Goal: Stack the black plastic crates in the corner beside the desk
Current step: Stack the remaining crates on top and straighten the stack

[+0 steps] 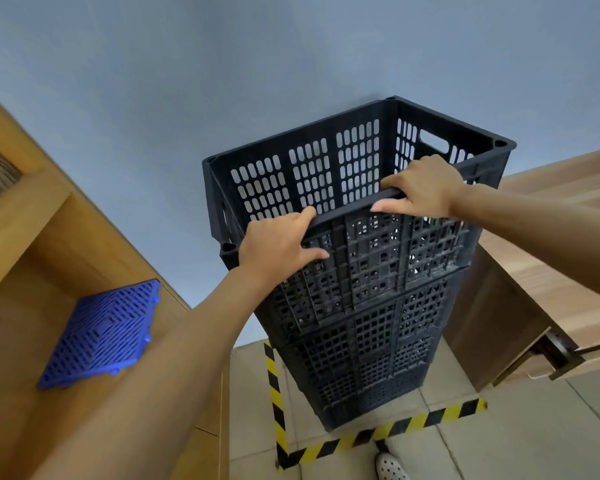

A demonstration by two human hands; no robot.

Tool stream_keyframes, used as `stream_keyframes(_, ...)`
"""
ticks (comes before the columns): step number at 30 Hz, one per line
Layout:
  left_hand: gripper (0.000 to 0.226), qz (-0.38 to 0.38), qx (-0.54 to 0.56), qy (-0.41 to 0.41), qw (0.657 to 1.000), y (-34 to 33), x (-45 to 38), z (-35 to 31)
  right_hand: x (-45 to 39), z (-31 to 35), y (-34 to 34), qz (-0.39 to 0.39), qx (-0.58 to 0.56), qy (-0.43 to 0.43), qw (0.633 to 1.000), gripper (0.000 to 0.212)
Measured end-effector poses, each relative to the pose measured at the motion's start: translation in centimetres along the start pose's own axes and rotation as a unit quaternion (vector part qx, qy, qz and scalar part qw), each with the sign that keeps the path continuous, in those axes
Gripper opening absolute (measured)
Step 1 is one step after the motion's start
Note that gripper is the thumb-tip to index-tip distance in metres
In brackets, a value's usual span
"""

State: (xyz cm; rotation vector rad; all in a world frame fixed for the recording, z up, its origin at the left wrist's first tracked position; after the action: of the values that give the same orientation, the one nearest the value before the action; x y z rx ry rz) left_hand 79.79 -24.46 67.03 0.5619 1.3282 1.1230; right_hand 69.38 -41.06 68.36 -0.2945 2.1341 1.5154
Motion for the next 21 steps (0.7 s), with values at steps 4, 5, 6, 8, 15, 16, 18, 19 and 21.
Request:
stream_keyframes(4,0.053,-0.01,0.006,-0.035,0.999,-0.2,1.3,-0.2,1.3,1.2,0.4,0.026,0.01,0.007,1.0,0.079)
stream_keyframes(5,0.054,-0.014,0.008,-0.042,0.999,-0.3,1.6,0.1,1.5,1.7,0.4,0.023,0.008,0.001,1.0,0.081)
stream_keyframes(6,0.053,-0.014,0.012,-0.047,0.999,-0.5,1.9,0.7,1.5,2.2,0.5,0.017,0.006,-0.005,1.0,0.081)
stream_keyframes(8,0.053,-0.008,0.023,-0.055,0.998,-0.8,2.3,2.2,1.3,3.4,0.6,0.011,0.0,-0.016,1.0,0.078)
stream_keyframes(15,0.041,-0.026,0.019,-0.082,0.996,0.0,3.1,7.4,-1.0,8.2,0.4,0.018,-0.02,-0.089,0.996,0.072)
stream_keyframes(16,0.04,-0.02,0.014,-0.076,0.997,0.0,3.3,8.3,-1.4,9.0,0.2,0.025,-0.022,-0.099,0.994,0.069)
stream_keyframes(18,0.04,-0.013,0.005,-0.047,0.999,-0.1,3.6,10.2,-2.2,10.6,0.1,0.021,-0.027,-0.112,0.993,0.065)
stream_keyframes(19,0.041,-0.01,0.0,-0.031,0.999,-0.1,3.8,11.0,-2.5,11.3,0.2,0.017,-0.029,-0.113,0.993,0.063)
stream_keyframes(21,0.043,-0.002,-0.013,-0.014,1.0,-0.3,4.1,11.9,-2.9,12.2,0.3,0.009,-0.032,-0.1,0.994,0.06)
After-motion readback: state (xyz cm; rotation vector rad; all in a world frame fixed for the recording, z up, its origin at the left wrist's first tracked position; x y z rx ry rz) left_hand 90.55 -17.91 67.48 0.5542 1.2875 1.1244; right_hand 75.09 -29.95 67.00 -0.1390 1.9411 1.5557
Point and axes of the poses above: each hand's wrist, its own x-axis away from the middle knuckle, its own y-axis out of the back of the hand, z = x × y, the point moved 9 cm from there along -x, towards the middle knuckle, and after that the axes turned 9 degrees about -z, right-handed, at the moved point
